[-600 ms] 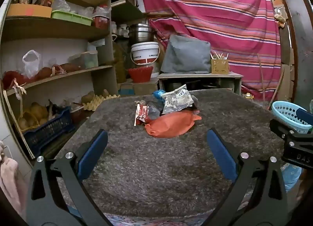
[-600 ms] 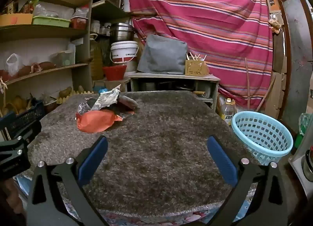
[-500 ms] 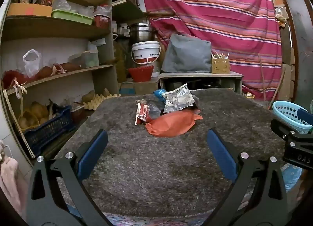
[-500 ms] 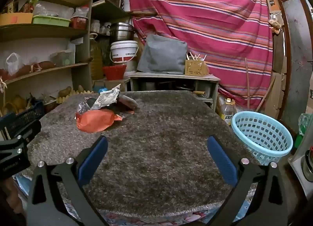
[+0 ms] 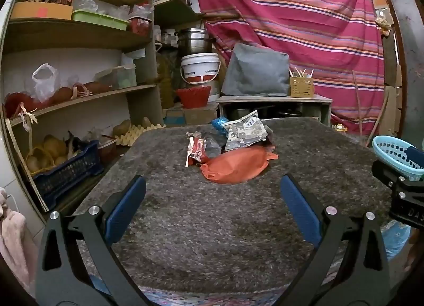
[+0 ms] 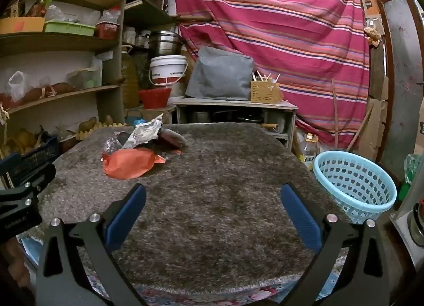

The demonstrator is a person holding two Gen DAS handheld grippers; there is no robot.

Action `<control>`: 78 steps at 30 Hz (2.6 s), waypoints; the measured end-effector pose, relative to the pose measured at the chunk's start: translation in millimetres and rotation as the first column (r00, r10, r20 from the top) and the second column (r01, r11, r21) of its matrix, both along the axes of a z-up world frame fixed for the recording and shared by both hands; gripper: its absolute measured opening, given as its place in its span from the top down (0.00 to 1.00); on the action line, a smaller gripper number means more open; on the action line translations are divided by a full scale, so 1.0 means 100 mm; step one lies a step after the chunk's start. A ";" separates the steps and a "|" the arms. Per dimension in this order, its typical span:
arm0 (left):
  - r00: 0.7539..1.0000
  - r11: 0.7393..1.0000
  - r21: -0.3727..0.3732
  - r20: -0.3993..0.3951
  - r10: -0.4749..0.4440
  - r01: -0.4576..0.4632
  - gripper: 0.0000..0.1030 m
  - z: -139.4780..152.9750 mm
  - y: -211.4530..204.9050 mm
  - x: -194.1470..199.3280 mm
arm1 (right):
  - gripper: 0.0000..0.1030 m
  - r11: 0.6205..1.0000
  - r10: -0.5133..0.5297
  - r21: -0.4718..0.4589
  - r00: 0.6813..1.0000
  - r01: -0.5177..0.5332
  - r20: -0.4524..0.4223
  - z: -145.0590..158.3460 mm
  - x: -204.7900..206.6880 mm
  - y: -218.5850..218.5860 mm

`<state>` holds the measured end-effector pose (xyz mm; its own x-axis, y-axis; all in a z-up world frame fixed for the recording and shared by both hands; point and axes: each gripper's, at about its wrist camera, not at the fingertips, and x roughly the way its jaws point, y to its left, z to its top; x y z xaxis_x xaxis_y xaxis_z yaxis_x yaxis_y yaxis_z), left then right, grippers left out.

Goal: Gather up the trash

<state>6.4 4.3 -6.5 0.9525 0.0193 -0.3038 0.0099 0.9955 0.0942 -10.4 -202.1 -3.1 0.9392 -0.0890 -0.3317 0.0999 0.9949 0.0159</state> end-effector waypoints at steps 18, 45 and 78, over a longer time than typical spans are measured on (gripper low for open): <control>1.000 1.000 0.001 0.005 0.004 -0.004 0.05 0.02 0.01 -0.02 | 0.04 1.000 -0.014 0.001 1.000 0.014 -0.006 -0.04 0.03 0.04; 0.999 0.999 0.020 0.021 0.028 -0.029 0.05 0.05 0.09 0.03 | 0.03 0.999 0.029 0.033 0.999 -0.028 -0.026 -0.07 0.09 0.01; 0.998 0.998 0.023 0.002 0.064 -0.064 0.05 0.00 0.16 0.13 | 0.04 1.000 0.004 0.021 0.999 -0.003 -0.047 -0.12 0.19 0.03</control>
<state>19.9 20.5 -6.6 0.9494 0.0875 -0.3015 -0.0544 0.9917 0.1168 8.4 -199.5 -15.1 0.9229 -0.0786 -0.3770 0.0979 0.9947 0.0323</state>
